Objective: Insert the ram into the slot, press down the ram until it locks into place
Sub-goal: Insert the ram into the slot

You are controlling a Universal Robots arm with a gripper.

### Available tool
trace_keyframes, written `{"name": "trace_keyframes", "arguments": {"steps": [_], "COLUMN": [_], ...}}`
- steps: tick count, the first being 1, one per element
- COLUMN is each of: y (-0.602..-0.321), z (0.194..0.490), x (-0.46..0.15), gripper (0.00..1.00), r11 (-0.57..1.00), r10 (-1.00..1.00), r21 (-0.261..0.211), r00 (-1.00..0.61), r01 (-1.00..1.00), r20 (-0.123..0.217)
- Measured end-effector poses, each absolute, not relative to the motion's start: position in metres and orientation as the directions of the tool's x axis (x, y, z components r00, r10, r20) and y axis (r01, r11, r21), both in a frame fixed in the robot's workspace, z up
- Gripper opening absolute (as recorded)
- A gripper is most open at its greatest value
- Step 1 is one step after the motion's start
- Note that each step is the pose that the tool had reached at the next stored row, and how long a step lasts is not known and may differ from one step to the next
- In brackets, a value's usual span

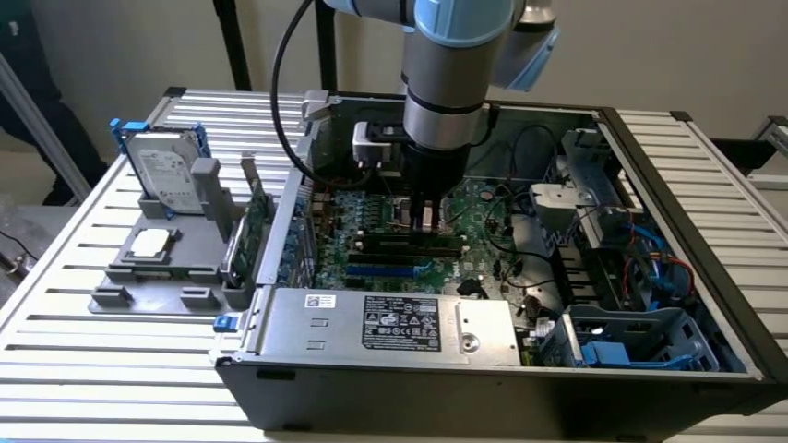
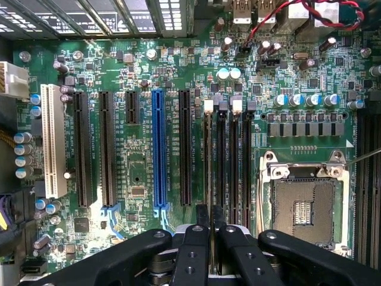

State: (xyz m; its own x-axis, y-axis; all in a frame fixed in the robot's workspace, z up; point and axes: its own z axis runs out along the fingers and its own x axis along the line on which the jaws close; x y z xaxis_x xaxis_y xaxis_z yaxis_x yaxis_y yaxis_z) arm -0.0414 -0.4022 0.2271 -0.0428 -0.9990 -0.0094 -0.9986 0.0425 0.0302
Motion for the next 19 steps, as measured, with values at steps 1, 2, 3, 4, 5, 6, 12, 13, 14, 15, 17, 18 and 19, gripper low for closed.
{"name": "trace_keyframes", "arguments": {"steps": [1, 2, 3, 4, 5, 6, 12, 13, 14, 15, 17, 18, 19], "y": [-0.4019, -0.4016, -0.4015, -0.4015, -0.4015, -0.4015, -0.4014, -0.4015, -0.4014, -0.4015, -0.4015, -0.4015, -0.4015], "z": [0.2271, 0.2271, 0.2271, 0.2271, 0.2271, 0.227, 0.2256, 0.2253, 0.2249, 0.2245, 0.2235, 0.2232, 0.2231], "x": [-0.0414, -0.0414, -0.0414, -0.0414, -0.0414, -0.0414, -0.0418, -0.0419, -0.0421, -0.0421, -0.0422, -0.0422, -0.0422], "gripper": [0.13, 0.13, 0.13, 0.13, 0.13, 0.13, 0.13, 0.13, 0.13, 0.13, 0.13, 0.13, 0.13], "r11": [0.042, 0.042, 0.041, 0.041, 0.041, 0.041, 0.041, 0.04, 0.04, 0.04, 0.04, 0.041, 0.04], "r10": [-0.999, -0.999, -0.999, -0.999, -0.999, -0.999, -0.999, -0.999, -0.999, -0.999, -0.999, -0.999, -0.999], "r21": [0.03, 0.03, 0.03, 0.03, 0.03, 0.03, 0.03, 0.03, 0.03, 0.03, 0.03, 0.03, 0.03], "r00": [-0.042, -0.042, -0.042, -0.041, -0.041, -0.041, -0.041, -0.041, -0.041, -0.041, -0.041, -0.041, -0.041], "r01": [-0.999, -0.999, -0.999, -0.999, -0.999, -0.999, -0.999, -0.999, -0.999, -0.999, -0.999, -0.999, -0.999], "r20": [-0.009, -0.01, -0.01, -0.01, -0.009, -0.009, -0.009, -0.01, -0.009, -0.009, -0.009, -0.009, -0.009]}}
